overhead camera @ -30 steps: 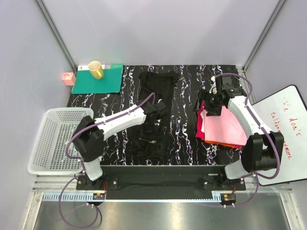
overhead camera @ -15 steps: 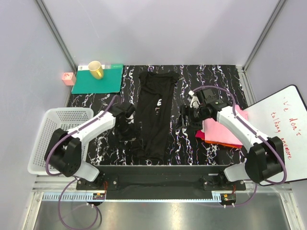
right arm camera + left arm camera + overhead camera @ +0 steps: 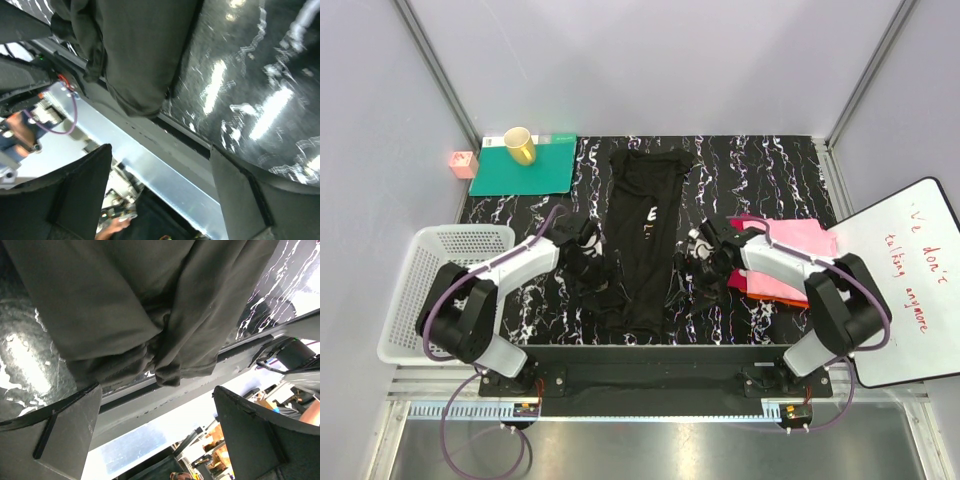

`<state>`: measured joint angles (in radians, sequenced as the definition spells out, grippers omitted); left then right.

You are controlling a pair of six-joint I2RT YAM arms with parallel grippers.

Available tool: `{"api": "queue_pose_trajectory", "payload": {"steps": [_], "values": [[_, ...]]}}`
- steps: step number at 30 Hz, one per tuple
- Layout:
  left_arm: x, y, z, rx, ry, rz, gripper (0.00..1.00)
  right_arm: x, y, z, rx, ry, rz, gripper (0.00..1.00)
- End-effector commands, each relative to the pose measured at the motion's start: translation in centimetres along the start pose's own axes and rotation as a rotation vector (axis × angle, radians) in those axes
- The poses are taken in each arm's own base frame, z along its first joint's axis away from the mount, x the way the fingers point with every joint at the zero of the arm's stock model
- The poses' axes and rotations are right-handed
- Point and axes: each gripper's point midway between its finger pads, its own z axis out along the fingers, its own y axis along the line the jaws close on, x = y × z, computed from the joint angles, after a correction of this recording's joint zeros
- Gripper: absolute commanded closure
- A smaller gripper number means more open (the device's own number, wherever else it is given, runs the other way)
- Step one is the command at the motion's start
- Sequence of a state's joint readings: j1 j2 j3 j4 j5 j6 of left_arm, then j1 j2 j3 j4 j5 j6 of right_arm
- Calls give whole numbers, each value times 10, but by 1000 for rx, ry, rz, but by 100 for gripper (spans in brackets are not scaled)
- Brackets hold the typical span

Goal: Fold and stack the t-shirts
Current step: Fold the tshirt

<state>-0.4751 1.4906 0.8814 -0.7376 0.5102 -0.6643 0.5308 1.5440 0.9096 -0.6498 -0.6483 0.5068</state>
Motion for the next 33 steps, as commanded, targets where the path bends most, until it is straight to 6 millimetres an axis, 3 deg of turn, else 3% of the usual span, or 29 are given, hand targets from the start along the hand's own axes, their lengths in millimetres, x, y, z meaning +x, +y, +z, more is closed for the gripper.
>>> {"api": "queue_pose_trajectory", "payload": {"steps": [1,6,12,17,25,31,33], "values": [[3,3,8,34,28,-26,1,-6,25,20,-151,23,25,11],[5,15,1,27,9,-44,1,-9,36,30,-181,27,31,3],[1,28,-22,-1,-45,-45,1,-4,40,44,-168,52,49,2],[9,44,-16,-47,9,-43,1,8,36,59,-134,101,88,4],[15,56,1,-58,68,-46,2,16,29,62,-96,113,168,11],[17,61,12,-50,98,-48,4,18,24,71,-70,142,205,25],[17,61,15,-41,108,-46,17,18,24,75,-64,151,212,31]]}}
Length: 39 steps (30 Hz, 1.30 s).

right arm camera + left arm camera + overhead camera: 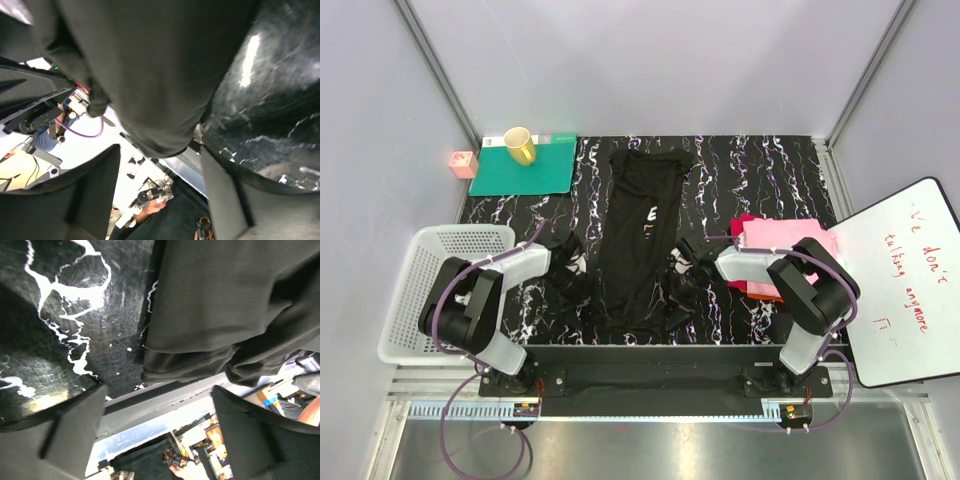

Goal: Fold and stack the t-shirts
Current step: Fold the tshirt

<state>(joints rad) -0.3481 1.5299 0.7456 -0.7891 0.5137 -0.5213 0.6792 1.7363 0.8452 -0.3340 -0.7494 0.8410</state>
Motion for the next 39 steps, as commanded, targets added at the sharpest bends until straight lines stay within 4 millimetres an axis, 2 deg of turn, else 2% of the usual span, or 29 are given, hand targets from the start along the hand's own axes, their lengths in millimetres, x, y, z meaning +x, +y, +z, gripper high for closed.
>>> {"api": "queue_pose_trajectory", "payload": {"steps": [1,2,4,5,6,9,16,19,22,30,35,39], "values": [[-5,-6,5,44,3,36,24,-1,2,9,16,18,26,34],[-6,-6,6,46,4,41,36,-2,5,9,15,20,21,36],[-8,-4,9,39,11,37,56,-3,5,11,21,25,25,47],[-10,-3,10,36,8,41,73,-4,8,10,18,25,21,53],[-11,-2,12,30,9,38,79,-4,8,11,21,28,22,66],[-17,-1,16,23,1,38,100,-5,10,10,24,28,11,81],[-24,0,17,16,-13,32,100,-3,4,10,56,39,9,97],[-21,6,18,6,-14,17,100,-1,-2,9,81,38,-2,99],[-16,14,19,-12,-10,-1,100,1,-10,8,117,40,-4,100],[-8,15,13,-12,0,-44,100,7,-38,3,245,47,0,100],[-2,14,11,-1,-6,-49,100,2,-50,0,323,34,-16,100],[-1,11,8,7,-2,-44,100,-5,-51,-3,368,21,-33,100]]}}
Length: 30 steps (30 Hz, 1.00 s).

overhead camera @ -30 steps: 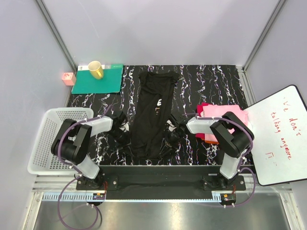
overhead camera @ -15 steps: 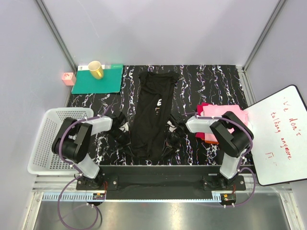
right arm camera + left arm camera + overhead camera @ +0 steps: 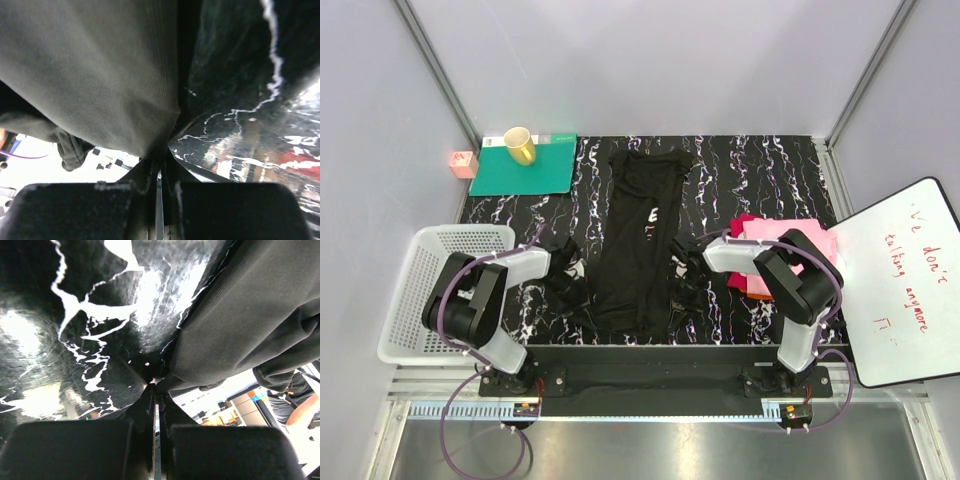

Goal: Fold and stack the t-shirts
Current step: Fold the tshirt

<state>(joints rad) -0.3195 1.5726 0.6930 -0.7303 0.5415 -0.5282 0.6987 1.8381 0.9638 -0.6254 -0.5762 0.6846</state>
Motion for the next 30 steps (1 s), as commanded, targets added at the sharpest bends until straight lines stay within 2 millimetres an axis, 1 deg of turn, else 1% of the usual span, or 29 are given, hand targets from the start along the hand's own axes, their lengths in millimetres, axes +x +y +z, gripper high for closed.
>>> {"api": "queue_pose_trajectory", "payload": {"steps": [1,2,3,5,6,9,10,12,13,16,17,19,20,23,24,26,27,29,30], "values": [[-3,-1,-7,-3,-35,16,91,-7,-9,-4,98,-21,-38,100],[-3,-3,-9,2,-38,21,81,-9,-8,-5,105,-25,-40,100],[-3,-7,-13,9,-43,31,58,-9,-8,-7,113,-27,-41,100],[-4,-14,-22,26,-70,52,37,-12,-10,-8,132,-36,-47,100],[-4,-18,-28,33,-76,60,22,-12,-12,-9,143,-38,-46,100],[-7,-31,-44,55,-118,96,5,-14,-11,-11,149,-46,-59,100],[-8,-32,-47,52,-132,102,1,-14,-10,-12,145,-41,-67,100],[-10,-35,-49,56,-133,102,1,-13,-10,-15,153,-40,-77,99],[-10,-34,-48,53,-129,98,1,-13,-10,-18,157,-47,-83,95],[-9,-30,-42,44,-103,84,1,-11,-17,-25,203,-63,-96,93],[-9,-28,-40,41,-101,86,1,-10,-20,-26,213,-59,-97,83],[-8,-26,-38,38,-89,81,1,-7,-18,-29,205,-61,-106,70],[-8,-26,-37,37,-88,84,1,-5,-19,-29,204,-63,-105,60],[-5,-23,-36,32,-80,82,1,-3,-12,-41,179,-101,-121,37],[-6,-24,-36,36,-83,85,1,-2,-6,-49,159,-129,-134,35],[-6,-24,-36,36,-86,85,1,-2,0,-58,141,-165,-136,25],[-7,-24,-37,34,-92,87,1,-1,6,-66,121,-196,-153,23],[-8,-23,-35,35,-94,84,1,-1,9,-74,109,-237,-153,20],[-8,-23,-34,38,-96,86,1,0,15,-82,84,-273,-171,19]]}}
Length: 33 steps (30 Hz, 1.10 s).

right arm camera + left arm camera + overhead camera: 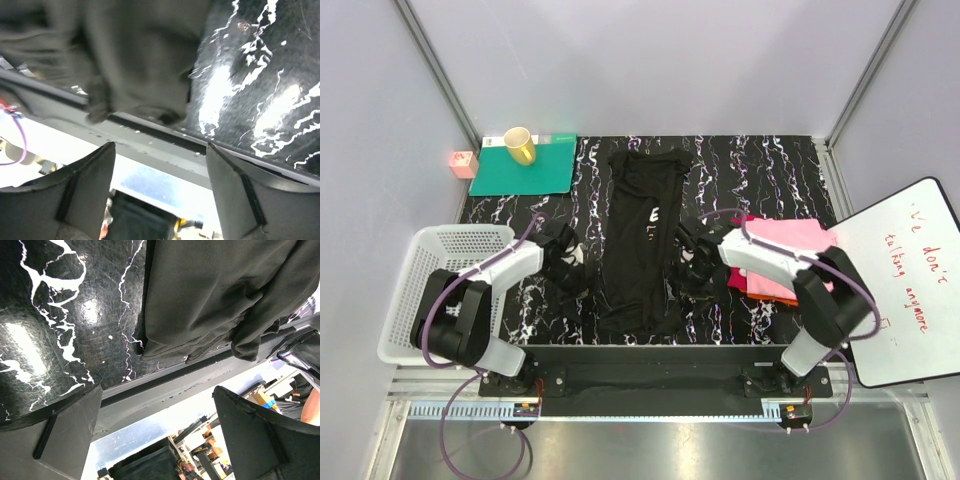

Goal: Fold and stack the t-shirts
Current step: Fold the tshirt

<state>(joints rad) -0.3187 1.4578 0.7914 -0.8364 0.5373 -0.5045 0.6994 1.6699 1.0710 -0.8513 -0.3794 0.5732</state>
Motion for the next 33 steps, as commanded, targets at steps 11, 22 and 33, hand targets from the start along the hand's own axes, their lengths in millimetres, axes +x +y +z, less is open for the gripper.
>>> {"api": "queue_pose_trajectory", "payload": {"steps": [11,22,33], "values": [[3,0,21,96,-5,-34,1,0,16,-45,-288,-376,116,13],[-6,11,37,66,-29,-85,2,0,4,4,-324,-312,219,22],[-10,22,52,28,-2,-104,17,-8,9,27,-312,-225,214,25]]}}
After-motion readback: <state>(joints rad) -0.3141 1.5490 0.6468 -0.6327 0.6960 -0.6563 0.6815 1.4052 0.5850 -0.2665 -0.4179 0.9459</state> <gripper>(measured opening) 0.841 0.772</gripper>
